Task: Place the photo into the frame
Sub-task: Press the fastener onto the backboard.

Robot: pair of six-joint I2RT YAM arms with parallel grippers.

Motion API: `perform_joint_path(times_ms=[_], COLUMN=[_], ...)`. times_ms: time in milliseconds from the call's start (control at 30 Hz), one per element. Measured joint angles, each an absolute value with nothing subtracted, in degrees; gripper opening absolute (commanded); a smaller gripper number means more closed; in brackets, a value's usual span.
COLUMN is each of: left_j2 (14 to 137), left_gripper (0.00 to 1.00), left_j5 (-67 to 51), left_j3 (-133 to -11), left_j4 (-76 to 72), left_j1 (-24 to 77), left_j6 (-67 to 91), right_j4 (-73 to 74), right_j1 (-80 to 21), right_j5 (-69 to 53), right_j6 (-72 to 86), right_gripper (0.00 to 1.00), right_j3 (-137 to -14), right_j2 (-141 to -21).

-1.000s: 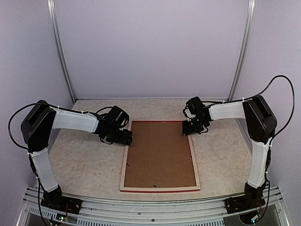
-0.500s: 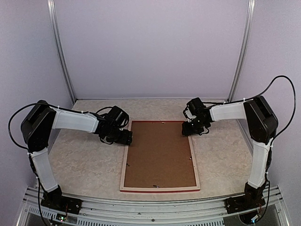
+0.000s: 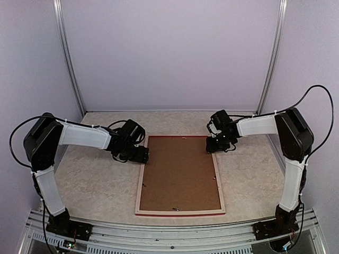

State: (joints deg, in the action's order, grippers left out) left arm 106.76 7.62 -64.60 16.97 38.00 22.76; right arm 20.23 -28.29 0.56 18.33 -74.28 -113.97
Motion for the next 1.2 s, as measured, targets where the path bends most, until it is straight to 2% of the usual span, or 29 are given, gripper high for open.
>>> perform_joint_path(times_ms=[700,933,1200], left_j2=[106.8,106.8,106.8], left_gripper=[0.8,0.8,0.8], left_j5=[8.0,8.0,8.0], left_j3=[-64.1,-64.1,-64.0], left_j4=[17.0,17.0,17.0], left_j1=[38.0,38.0,38.0], left_j6=[22.7,22.7,22.8], right_j4=[13.5,11.9,12.1], right_j1=[-26.5,-25.3,-24.0], right_j5=[-3.6,-7.5,-11.5], right_j6=[15.0,14.1,14.3], right_gripper=[0.32,0.43,0.44], right_j3=[-68.9,-67.8,-67.4], right_j2=[-111.9,-111.7,-111.7])
